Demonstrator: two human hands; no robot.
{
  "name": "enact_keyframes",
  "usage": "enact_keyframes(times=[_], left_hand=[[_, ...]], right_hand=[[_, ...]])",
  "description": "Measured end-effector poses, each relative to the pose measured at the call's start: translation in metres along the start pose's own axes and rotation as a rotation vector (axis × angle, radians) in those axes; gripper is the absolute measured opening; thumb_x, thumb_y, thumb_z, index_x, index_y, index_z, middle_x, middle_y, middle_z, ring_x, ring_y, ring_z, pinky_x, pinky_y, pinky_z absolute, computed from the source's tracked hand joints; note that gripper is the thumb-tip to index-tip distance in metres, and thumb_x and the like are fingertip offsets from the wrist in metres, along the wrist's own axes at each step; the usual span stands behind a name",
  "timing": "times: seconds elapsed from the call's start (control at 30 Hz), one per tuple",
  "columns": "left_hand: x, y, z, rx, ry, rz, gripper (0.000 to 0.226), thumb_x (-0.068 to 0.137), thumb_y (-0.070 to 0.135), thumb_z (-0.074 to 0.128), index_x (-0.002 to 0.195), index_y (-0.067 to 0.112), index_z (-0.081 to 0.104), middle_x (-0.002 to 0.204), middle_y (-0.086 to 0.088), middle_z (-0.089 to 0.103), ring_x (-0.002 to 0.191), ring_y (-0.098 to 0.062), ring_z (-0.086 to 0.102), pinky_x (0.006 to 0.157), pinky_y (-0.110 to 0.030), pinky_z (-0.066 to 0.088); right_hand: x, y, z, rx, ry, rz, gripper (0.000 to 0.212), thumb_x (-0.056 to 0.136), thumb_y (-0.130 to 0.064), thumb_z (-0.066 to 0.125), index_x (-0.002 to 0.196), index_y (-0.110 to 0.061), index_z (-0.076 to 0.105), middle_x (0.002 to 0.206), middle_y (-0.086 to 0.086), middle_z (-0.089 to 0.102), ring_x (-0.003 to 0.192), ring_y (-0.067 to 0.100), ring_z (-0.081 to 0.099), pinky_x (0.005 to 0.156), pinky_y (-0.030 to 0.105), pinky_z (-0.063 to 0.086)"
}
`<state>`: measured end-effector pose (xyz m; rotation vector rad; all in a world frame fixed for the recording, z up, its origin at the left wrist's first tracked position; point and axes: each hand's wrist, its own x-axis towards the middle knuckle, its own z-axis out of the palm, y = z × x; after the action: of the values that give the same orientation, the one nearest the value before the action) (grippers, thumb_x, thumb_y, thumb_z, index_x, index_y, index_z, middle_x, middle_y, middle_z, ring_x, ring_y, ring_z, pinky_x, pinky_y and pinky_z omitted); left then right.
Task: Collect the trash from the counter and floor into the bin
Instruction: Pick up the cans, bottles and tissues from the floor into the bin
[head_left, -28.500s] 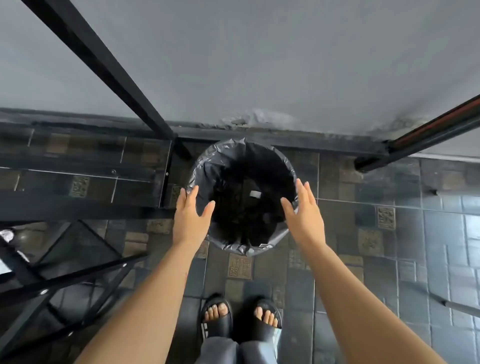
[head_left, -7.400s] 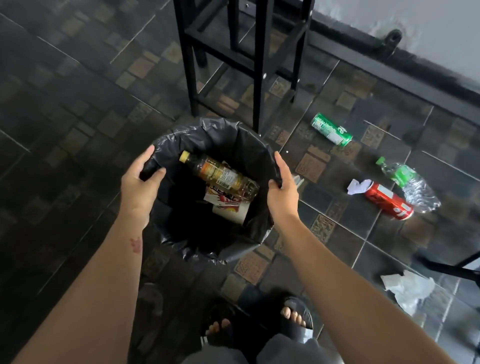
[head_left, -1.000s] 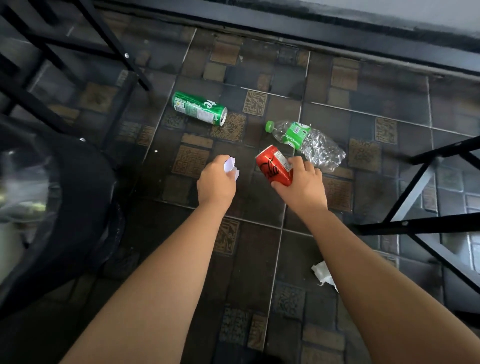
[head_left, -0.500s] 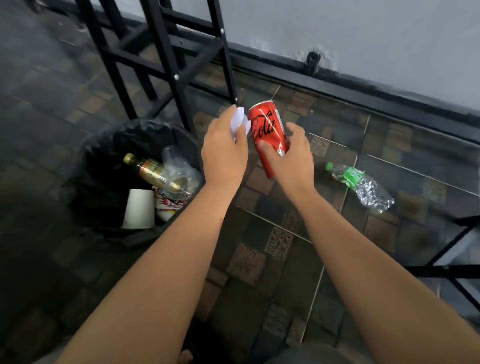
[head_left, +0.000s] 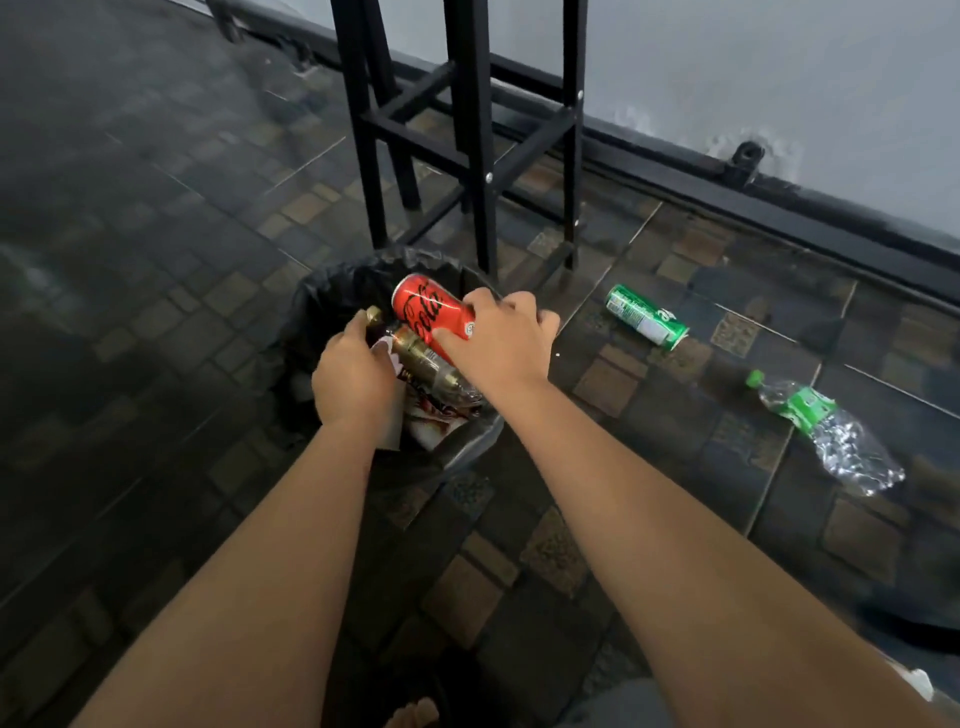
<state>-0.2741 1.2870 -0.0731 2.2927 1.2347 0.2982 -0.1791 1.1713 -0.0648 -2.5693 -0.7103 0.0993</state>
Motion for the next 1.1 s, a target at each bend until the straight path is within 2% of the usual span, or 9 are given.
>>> enact_keyframes(times=[0.1, 0.3, 0.43, 0.53, 0.63, 0.87, 1.0, 1.1], left_hand=[[-0.001, -0.001, 0.002, 0.001, 0.016, 0.01, 0.048, 0.101, 0.03, 0.047, 0.147, 0.019, 0.045, 0.135, -0.014, 0.059, 0.12, -0.035, 0.056, 0.096, -0.043, 0.046], [-0.008, 0.016, 0.01, -0.023, 0.099, 0.049, 0.048, 0.105, 0.034, 0.036, 0.148, 0.015, 0.045, 0.152, -0.009, 0.044, 0.138, -0.027, 0.043, 0.109, -0.043, 0.038], [-0.024, 0.036, 0.023, 0.019, 0.147, 0.251, 0.049, 0.105, 0.034, 0.035, 0.147, 0.01, 0.046, 0.153, -0.012, 0.042, 0.142, -0.028, 0.038, 0.114, -0.043, 0.033], [-0.046, 0.062, 0.045, 0.023, 0.11, 0.445, 0.048, 0.105, 0.03, 0.039, 0.145, 0.006, 0.047, 0.15, -0.018, 0.045, 0.141, -0.033, 0.039, 0.117, -0.043, 0.029], [-0.092, 0.093, 0.081, 0.041, 0.003, 0.631, 0.049, 0.104, 0.031, 0.04, 0.145, 0.006, 0.047, 0.149, -0.019, 0.046, 0.139, -0.034, 0.042, 0.116, -0.046, 0.029], [-0.232, 0.131, 0.187, 0.156, -0.485, 0.861, 0.053, 0.104, 0.04, 0.038, 0.151, 0.014, 0.038, 0.157, -0.009, 0.037, 0.144, -0.025, 0.034, 0.117, -0.038, 0.024], [-0.282, 0.126, 0.239, 0.276, -0.669, 0.935, 0.057, 0.104, 0.043, 0.036, 0.154, 0.019, 0.029, 0.161, -0.007, 0.029, 0.146, -0.026, 0.028, 0.119, -0.038, 0.024], [-0.296, 0.12, 0.264, 0.37, -0.755, 0.975, 0.059, 0.103, 0.045, 0.036, 0.156, 0.02, 0.023, 0.163, -0.007, 0.024, 0.148, -0.026, 0.023, 0.121, -0.04, 0.021]], right_hand=[[0.001, 0.006, 0.008, 0.018, -0.032, -0.028, 0.053, 0.092, -0.06, 0.044, 0.132, -0.027, 0.055, 0.122, -0.003, 0.066, 0.132, 0.019, 0.035, 0.103, 0.044, 0.021], [-0.006, 0.023, 0.0, 0.219, 0.021, -0.044, 0.041, 0.1, -0.046, 0.038, 0.131, -0.028, 0.058, 0.117, -0.005, 0.069, 0.126, 0.014, 0.047, 0.102, 0.036, 0.019], [-0.02, 0.061, -0.023, 0.146, 0.09, -0.054, 0.042, 0.1, -0.044, 0.041, 0.134, -0.025, 0.056, 0.116, 0.001, 0.069, 0.123, 0.021, 0.052, 0.103, 0.039, 0.026], [-0.044, 0.11, -0.045, 0.088, 0.125, -0.002, 0.045, 0.099, -0.044, 0.044, 0.138, -0.022, 0.054, 0.122, 0.005, 0.067, 0.123, 0.025, 0.052, 0.104, 0.04, 0.03], [-0.088, 0.174, -0.063, -0.027, 0.112, 0.124, 0.049, 0.1, -0.045, 0.043, 0.142, -0.021, 0.048, 0.132, 0.006, 0.062, 0.127, 0.027, 0.05, 0.106, 0.041, 0.03], [-0.221, 0.299, -0.06, -0.154, 0.049, 0.523, 0.056, 0.097, -0.049, 0.044, 0.146, -0.022, 0.041, 0.147, 0.002, 0.049, 0.135, 0.028, 0.042, 0.109, 0.046, 0.03], [-0.286, 0.344, -0.043, -0.218, -0.067, 0.754, 0.066, 0.095, -0.054, 0.046, 0.151, -0.025, 0.028, 0.158, -0.001, 0.031, 0.142, 0.029, 0.03, 0.111, 0.05, 0.027], [-0.312, 0.368, -0.032, -0.191, -0.218, 0.897, 0.08, 0.087, -0.061, 0.054, 0.153, -0.036, 0.017, 0.163, -0.002, 0.013, 0.147, 0.031, 0.016, 0.11, 0.06, 0.025]])
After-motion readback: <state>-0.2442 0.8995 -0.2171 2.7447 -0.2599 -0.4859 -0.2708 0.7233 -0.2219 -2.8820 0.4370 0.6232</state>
